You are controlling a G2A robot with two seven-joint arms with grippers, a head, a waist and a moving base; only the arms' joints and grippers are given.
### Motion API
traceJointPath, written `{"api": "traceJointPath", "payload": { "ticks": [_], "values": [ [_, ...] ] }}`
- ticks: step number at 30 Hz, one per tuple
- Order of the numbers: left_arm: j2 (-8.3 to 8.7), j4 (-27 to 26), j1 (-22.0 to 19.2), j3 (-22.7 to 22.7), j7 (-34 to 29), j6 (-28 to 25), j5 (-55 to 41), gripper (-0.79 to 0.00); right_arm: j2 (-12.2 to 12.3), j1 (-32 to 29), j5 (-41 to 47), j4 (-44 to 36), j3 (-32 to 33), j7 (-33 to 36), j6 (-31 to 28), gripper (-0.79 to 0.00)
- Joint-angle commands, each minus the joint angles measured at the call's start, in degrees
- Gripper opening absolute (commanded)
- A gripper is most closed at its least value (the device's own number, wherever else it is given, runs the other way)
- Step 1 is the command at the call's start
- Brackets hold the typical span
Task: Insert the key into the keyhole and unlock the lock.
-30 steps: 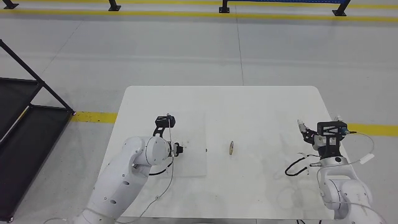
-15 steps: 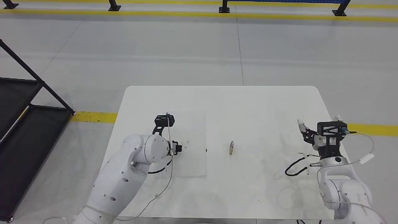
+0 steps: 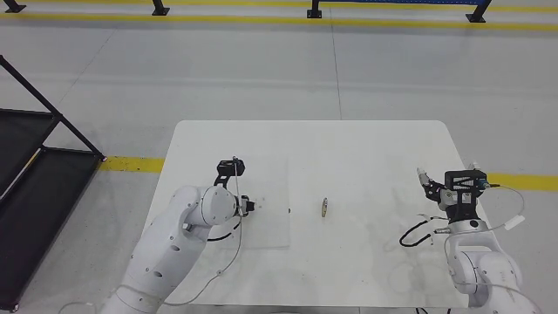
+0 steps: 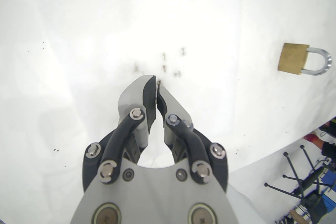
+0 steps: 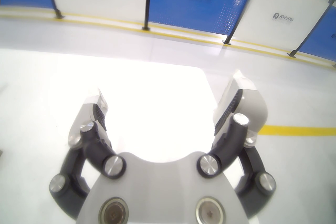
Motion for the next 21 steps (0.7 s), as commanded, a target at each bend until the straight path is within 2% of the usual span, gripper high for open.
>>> {"api": "traceJointPath", "payload": {
  "ticks": [1, 6, 13, 18, 21],
  "values": [
    [0.01, -0.1, 0.0, 0.1, 0.0, -0.1, -0.1, -0.785, 0.0, 0.0, 0.0, 0.0, 0.0, 0.0, 0.0, 0.0],
    [0.25, -3.0, 0.7, -0.3, -0.3, -0.4, 0.7, -0.785, 0.0, 0.0, 0.0, 0.0, 0.0, 0.0, 0.0, 0.0],
    [0.62, -10.1, 3.6, -1.7, 0.6, -1.9, 0.0, -0.785, 0.0, 0.0, 0.0, 0.0, 0.0, 0.0, 0.0, 0.0],
    [0.59, -14.3, 6.9, -5.7, 5.9, -3.9, -9.4, -0.785, 0.0, 0.0, 0.0, 0.0, 0.0, 0.0, 0.0, 0.0],
    [0.69, -14.5, 9.8, -9.0, 9.8, -8.1, -16.4, -0.785, 0.0, 0.0, 0.0, 0.0, 0.0, 0.0, 0.0, 0.0]
  ]
}}
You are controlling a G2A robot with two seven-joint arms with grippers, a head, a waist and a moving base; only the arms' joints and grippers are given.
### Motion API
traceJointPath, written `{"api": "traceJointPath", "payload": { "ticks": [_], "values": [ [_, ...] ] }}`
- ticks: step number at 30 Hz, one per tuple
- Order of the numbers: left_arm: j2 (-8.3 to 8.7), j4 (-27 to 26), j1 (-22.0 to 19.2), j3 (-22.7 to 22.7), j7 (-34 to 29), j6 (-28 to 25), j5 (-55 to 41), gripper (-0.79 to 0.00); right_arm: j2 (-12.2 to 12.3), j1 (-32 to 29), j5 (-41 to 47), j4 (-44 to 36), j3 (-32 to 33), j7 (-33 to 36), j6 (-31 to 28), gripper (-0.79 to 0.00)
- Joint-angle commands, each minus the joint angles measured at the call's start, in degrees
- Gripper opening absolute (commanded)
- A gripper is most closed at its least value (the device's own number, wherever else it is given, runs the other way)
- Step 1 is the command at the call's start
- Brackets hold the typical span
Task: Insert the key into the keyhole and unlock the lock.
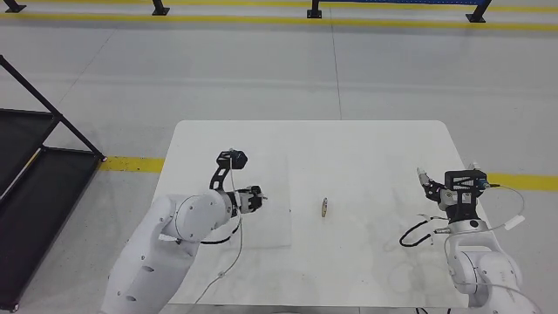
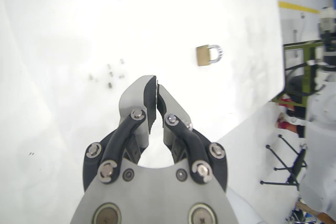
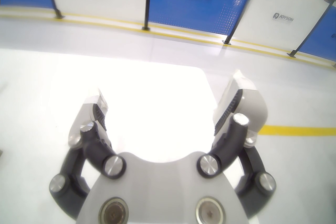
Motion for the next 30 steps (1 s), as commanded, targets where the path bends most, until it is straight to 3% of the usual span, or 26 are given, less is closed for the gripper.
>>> {"api": "traceJointPath", "payload": {
  "ticks": [1, 6, 16, 23, 30],
  "values": [
    [0.15, 0.2, 1.9, -2.3, 0.9, -4.4, -6.3, -0.785, 0.0, 0.0, 0.0, 0.0, 0.0, 0.0, 0.0, 0.0],
    [0.43, 4.4, 5.1, -10.1, 0.5, -15.2, -27.3, -0.785, 0.0, 0.0, 0.0, 0.0, 0.0, 0.0, 0.0, 0.0],
    [1.48, 15.9, 7.4, -20.7, -5.2, -30.0, -52.1, -0.785, 0.0, 0.0, 0.0, 0.0, 0.0, 0.0, 0.0, 0.0],
    [2.47, 22.9, 6.6, -25.1, -13.7, -33.4, -63.5, -0.785, 0.0, 0.0, 0.0, 0.0, 0.0, 0.0, 0.0, 0.0],
    [2.51, 23.2, 6.6, -25.2, -14.0, -33.6, -63.7, -0.785, 0.0, 0.0, 0.0, 0.0, 0.0, 0.0, 0.0, 0.0]
  ]
}}
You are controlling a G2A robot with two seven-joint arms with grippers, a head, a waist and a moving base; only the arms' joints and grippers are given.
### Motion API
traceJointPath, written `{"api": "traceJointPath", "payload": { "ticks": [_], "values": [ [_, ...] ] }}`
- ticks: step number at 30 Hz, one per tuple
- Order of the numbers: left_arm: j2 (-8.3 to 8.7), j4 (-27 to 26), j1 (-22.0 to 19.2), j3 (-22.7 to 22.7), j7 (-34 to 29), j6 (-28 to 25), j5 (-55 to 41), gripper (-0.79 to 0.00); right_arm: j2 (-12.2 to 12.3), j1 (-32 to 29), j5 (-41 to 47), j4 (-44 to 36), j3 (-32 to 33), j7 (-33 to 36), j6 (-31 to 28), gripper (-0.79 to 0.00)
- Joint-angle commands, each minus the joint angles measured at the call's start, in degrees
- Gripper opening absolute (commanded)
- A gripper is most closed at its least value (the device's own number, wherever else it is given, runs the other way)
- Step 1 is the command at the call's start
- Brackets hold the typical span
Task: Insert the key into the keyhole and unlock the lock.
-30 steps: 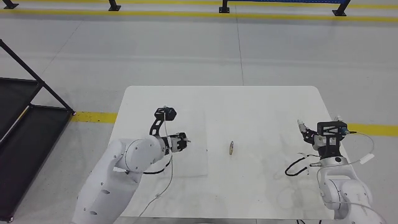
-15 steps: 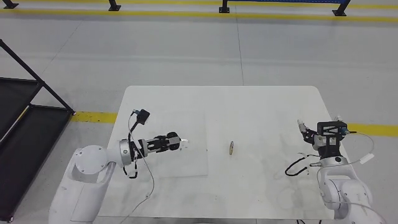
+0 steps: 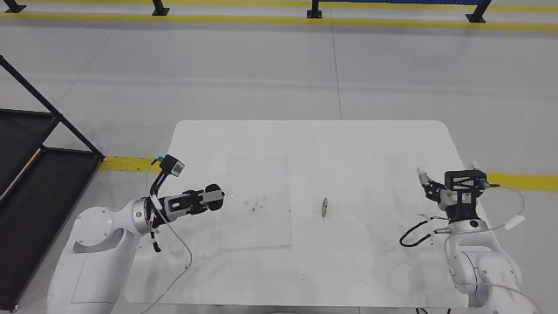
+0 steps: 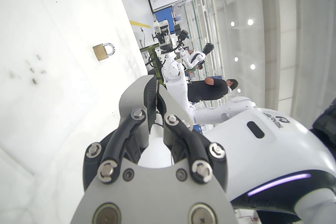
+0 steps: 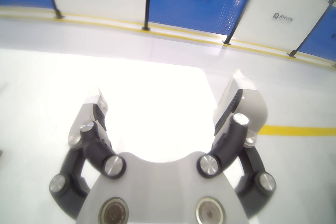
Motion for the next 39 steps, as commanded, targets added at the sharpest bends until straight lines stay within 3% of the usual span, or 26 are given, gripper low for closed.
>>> {"api": "traceJointPath", "payload": {
  "ticks": [1, 10, 13, 21, 26, 31, 34, 39],
  "values": [
    [0.0, 0.0, 0.0, 0.0, 0.0, 0.0, 0.0, -0.785, 0.0, 0.0, 0.0, 0.0, 0.0, 0.0, 0.0, 0.0],
    [0.0, 0.0, 0.0, 0.0, 0.0, 0.0, 0.0, -0.785, 0.0, 0.1, -0.2, -0.2, -0.3, 0.0, -0.5, 0.0],
    [0.0, 0.0, 0.0, 0.0, 0.0, 0.0, 0.0, -0.785, 0.2, -0.1, -6.8, -0.6, -3.0, 1.3, -4.3, 0.0],
    [0.0, 0.0, 0.0, 0.0, 0.0, 0.0, 0.0, -0.785, 0.3, -0.3, -11.6, -4.1, -6.8, 7.4, -10.7, 0.0],
    [0.0, 0.0, 0.0, 0.0, 0.0, 0.0, 0.0, -0.785, 0.1, 0.7, -11.5, -10.9, -9.2, 19.4, -12.0, 0.0],
    [0.0, 0.0, 0.0, 0.0, 0.0, 0.0, 0.0, -0.785, -0.4, 4.6, -2.1, -15.8, -12.8, 36.4, -13.7, 0.0],
    [0.0, 0.0, 0.0, 0.0, 0.0, 0.0, 0.0, -0.785, -1.0, 8.8, 4.9, -16.6, -15.3, 46.6, -11.0, 0.0],
    [0.0, 0.0, 0.0, 0.0, 0.0, 0.0, 0.0, -0.785, -1.9, 16.1, 8.2, -15.1, -20.7, 62.4, -4.2, 0.0]
  ]
}}
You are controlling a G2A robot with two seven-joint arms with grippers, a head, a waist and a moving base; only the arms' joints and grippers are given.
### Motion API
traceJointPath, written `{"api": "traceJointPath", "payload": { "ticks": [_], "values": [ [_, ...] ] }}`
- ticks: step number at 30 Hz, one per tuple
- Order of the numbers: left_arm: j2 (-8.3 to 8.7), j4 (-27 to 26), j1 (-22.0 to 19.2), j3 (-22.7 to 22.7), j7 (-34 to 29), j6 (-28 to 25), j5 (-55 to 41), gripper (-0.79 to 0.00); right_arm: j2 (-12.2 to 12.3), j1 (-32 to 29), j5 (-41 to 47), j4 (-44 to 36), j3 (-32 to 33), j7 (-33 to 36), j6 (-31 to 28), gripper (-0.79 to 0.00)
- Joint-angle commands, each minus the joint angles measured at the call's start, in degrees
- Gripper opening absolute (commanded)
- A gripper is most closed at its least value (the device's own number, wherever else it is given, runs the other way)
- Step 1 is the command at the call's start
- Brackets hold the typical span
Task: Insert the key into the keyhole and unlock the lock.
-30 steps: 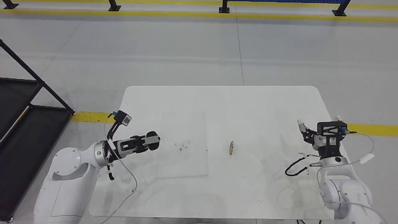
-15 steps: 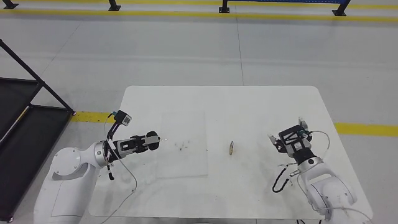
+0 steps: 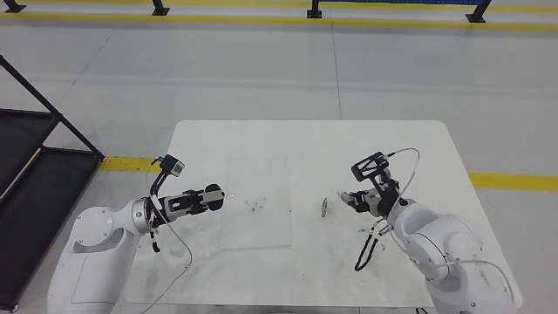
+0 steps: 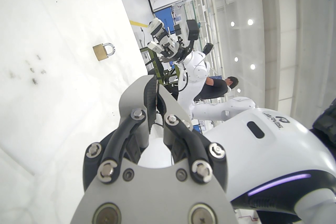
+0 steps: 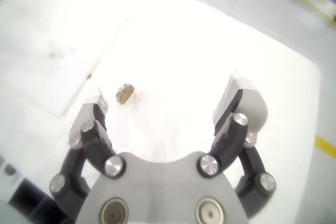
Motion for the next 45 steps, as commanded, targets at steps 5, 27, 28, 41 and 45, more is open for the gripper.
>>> {"api": "traceJointPath", "payload": {
  "ticks": [5, 27, 28, 41, 45],
  "values": [
    [0.0, 0.0, 0.0, 0.0, 0.0, 0.0, 0.0, -0.785, -1.3, 8.8, -1.0, 5.0, -7.5, 14.6, 7.9, 0.0],
    [0.0, 0.0, 0.0, 0.0, 0.0, 0.0, 0.0, -0.785, -2.8, 14.8, -2.2, 8.8, -13.8, 21.4, 12.4, 0.0],
    [0.0, 0.0, 0.0, 0.0, 0.0, 0.0, 0.0, -0.785, -3.0, 16.2, -2.1, 9.1, -14.9, 23.1, 12.9, 0.0],
    [0.0, 0.0, 0.0, 0.0, 0.0, 0.0, 0.0, -0.785, -6.7, 29.8, 4.9, 21.1, -29.9, 30.7, 22.2, 0.0],
    [0.0, 0.0, 0.0, 0.0, 0.0, 0.0, 0.0, -0.785, -7.3, 32.6, 7.5, 26.1, -31.7, 30.7, 22.2, 0.0]
  ]
}}
